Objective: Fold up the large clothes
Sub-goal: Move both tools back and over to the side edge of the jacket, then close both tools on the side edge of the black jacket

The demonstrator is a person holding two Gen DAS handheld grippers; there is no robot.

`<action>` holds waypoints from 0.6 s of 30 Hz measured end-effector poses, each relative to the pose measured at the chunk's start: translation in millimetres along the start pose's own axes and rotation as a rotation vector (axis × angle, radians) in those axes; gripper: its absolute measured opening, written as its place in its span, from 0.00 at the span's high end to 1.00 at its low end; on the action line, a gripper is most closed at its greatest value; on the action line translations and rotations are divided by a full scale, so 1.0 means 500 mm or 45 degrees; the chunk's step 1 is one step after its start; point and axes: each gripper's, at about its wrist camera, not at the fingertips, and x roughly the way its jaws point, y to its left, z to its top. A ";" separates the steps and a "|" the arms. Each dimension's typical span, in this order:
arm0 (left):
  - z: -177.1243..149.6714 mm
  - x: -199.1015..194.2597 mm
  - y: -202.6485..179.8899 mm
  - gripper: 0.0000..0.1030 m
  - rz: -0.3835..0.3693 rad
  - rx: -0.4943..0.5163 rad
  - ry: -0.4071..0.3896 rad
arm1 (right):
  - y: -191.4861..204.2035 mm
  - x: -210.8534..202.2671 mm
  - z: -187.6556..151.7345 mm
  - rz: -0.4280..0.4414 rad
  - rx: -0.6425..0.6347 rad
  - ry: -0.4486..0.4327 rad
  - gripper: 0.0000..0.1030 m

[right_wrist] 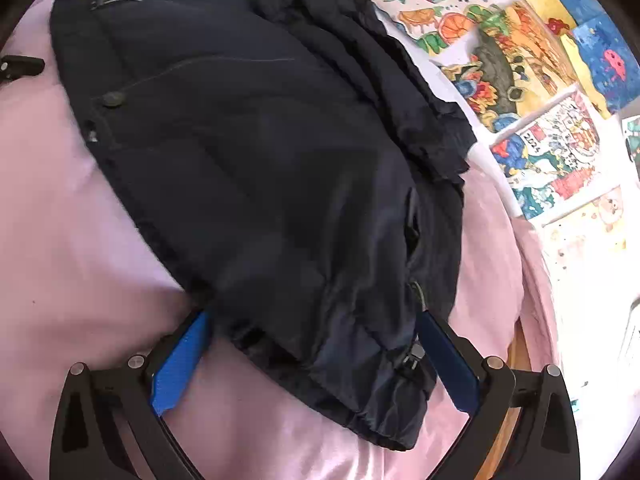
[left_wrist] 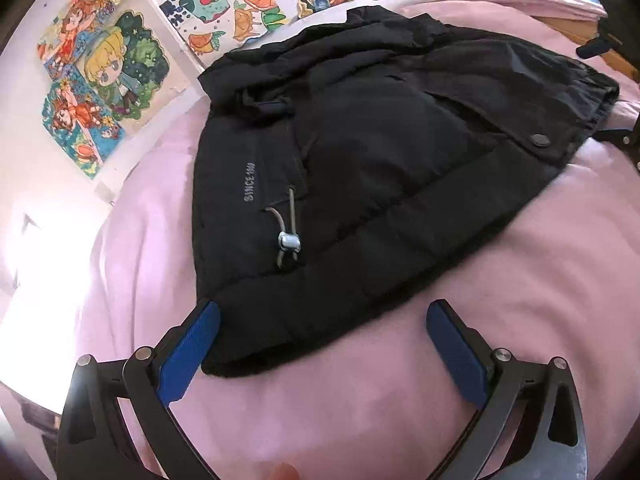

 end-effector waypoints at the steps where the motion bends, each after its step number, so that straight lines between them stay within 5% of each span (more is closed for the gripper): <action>1: 0.004 0.004 -0.002 0.01 0.023 0.017 -0.001 | -0.002 0.002 0.000 -0.010 0.007 -0.001 0.00; 8: 0.010 0.028 -0.012 0.01 0.146 0.123 0.014 | 0.000 0.012 0.005 -0.104 -0.025 -0.022 0.04; 9: 0.008 0.027 -0.012 0.01 0.169 0.139 0.003 | 0.001 0.010 0.004 -0.106 -0.033 -0.032 0.10; 11: 0.006 0.030 -0.007 0.01 0.199 0.140 0.001 | 0.005 0.003 0.007 -0.098 -0.052 -0.050 0.44; 15: 0.014 0.032 0.003 0.03 0.230 0.125 0.021 | 0.009 -0.009 0.012 -0.049 -0.063 -0.077 0.66; 18: 0.021 0.023 0.000 0.08 0.260 0.169 -0.004 | -0.009 -0.022 0.019 -0.004 0.005 -0.105 0.73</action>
